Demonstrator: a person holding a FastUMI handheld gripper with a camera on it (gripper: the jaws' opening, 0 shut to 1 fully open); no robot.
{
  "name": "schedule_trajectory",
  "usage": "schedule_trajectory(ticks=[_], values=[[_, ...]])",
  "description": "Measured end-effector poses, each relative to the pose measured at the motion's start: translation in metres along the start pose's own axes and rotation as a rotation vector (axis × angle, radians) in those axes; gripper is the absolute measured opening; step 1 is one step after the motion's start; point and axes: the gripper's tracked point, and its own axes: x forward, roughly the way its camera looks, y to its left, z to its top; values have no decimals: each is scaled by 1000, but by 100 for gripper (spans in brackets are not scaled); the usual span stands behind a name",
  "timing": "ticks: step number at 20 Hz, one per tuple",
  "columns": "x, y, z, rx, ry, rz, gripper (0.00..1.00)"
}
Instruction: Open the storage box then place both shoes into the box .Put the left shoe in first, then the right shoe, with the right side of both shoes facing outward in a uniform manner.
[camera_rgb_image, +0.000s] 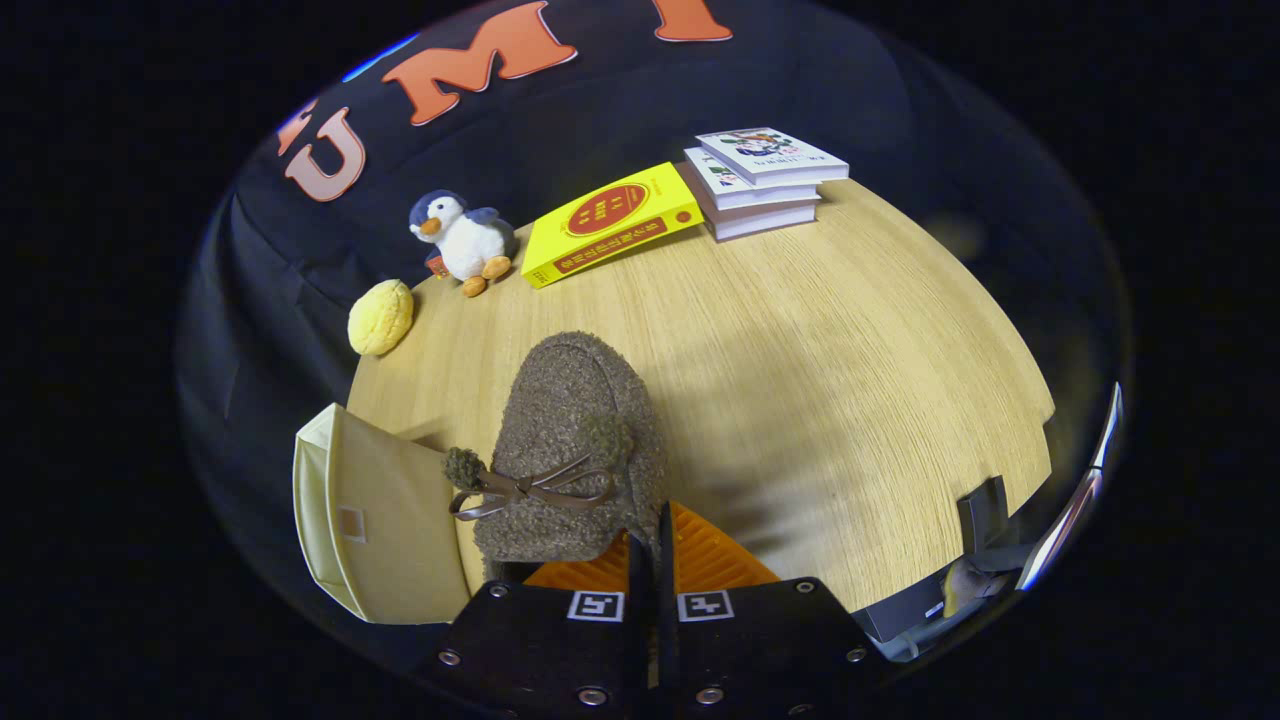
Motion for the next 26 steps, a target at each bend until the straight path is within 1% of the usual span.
schedule_trajectory(ticks=[3, 5, 10, 14, 21, 23, 26], values=[[-16, 41, 1, -16, -5, 40, 5], [-23, 65, -3, -25, -1, 50, 5], [-38, 144, -13, -60, 2, 123, 5], [-40, 208, -25, -96, 16, 185, 5], [-28, 285, -51, -178, 93, 234, 5], [-19, 300, -55, -202, 102, 223, 5], [1, 304, -64, -242, 116, 166, 5]])
